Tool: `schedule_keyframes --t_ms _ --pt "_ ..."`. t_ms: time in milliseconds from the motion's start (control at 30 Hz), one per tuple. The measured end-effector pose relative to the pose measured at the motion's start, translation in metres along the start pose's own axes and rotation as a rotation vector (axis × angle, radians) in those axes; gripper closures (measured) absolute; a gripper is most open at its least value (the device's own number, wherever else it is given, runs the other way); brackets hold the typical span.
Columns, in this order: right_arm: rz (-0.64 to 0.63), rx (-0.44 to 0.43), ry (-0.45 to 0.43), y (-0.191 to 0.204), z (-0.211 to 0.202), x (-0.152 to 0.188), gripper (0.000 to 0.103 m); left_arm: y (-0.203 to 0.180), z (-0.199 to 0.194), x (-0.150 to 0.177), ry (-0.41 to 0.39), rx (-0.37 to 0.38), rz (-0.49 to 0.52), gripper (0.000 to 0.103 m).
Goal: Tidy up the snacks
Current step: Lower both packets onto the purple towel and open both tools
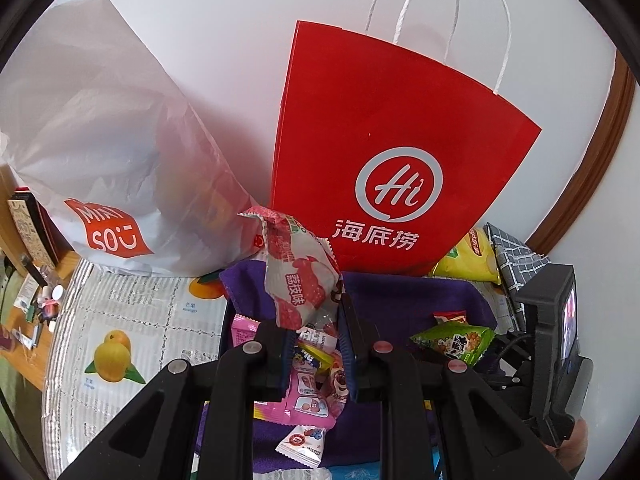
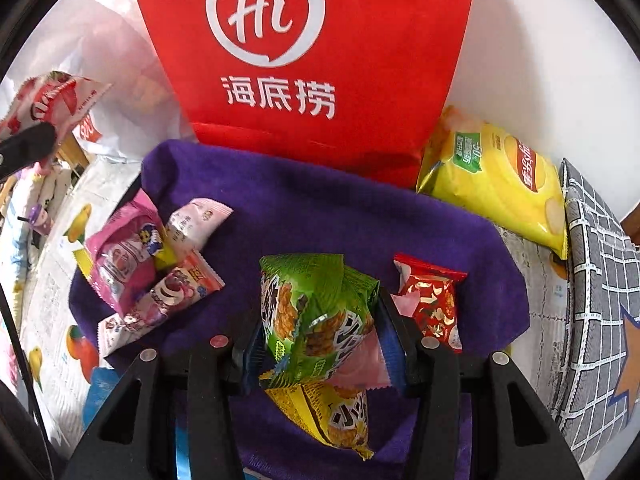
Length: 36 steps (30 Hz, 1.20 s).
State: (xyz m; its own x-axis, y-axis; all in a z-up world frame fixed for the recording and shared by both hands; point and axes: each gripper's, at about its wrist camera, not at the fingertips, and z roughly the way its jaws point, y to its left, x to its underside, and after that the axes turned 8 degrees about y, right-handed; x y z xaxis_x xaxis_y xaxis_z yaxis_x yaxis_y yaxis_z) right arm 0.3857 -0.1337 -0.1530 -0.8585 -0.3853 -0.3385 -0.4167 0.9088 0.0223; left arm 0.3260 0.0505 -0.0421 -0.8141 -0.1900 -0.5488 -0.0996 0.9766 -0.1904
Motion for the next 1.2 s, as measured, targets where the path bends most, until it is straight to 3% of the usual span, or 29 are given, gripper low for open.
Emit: schedule_keyframes --t_ms 433,533,900,1200 --pt "-0.001 0.024 -0.006 0.001 -0.008 0.0 0.046 -0.004 0.017 0.003 0.063 -0.02 0.006 0.084" --pt "-0.004 0.009 -0.043 0.0 -0.019 0.001 0.037 -0.002 0.024 0.004 0.091 -0.029 -0.003 0.084" --pt "0.018 0.026 -0.142 -0.004 -0.06 0.003 0.037 -0.001 0.056 0.008 0.208 -0.058 -0.013 0.084" --pt "0.017 0.048 -0.162 -0.002 -0.068 0.005 0.037 0.001 0.068 0.01 0.257 -0.059 -0.019 0.082"
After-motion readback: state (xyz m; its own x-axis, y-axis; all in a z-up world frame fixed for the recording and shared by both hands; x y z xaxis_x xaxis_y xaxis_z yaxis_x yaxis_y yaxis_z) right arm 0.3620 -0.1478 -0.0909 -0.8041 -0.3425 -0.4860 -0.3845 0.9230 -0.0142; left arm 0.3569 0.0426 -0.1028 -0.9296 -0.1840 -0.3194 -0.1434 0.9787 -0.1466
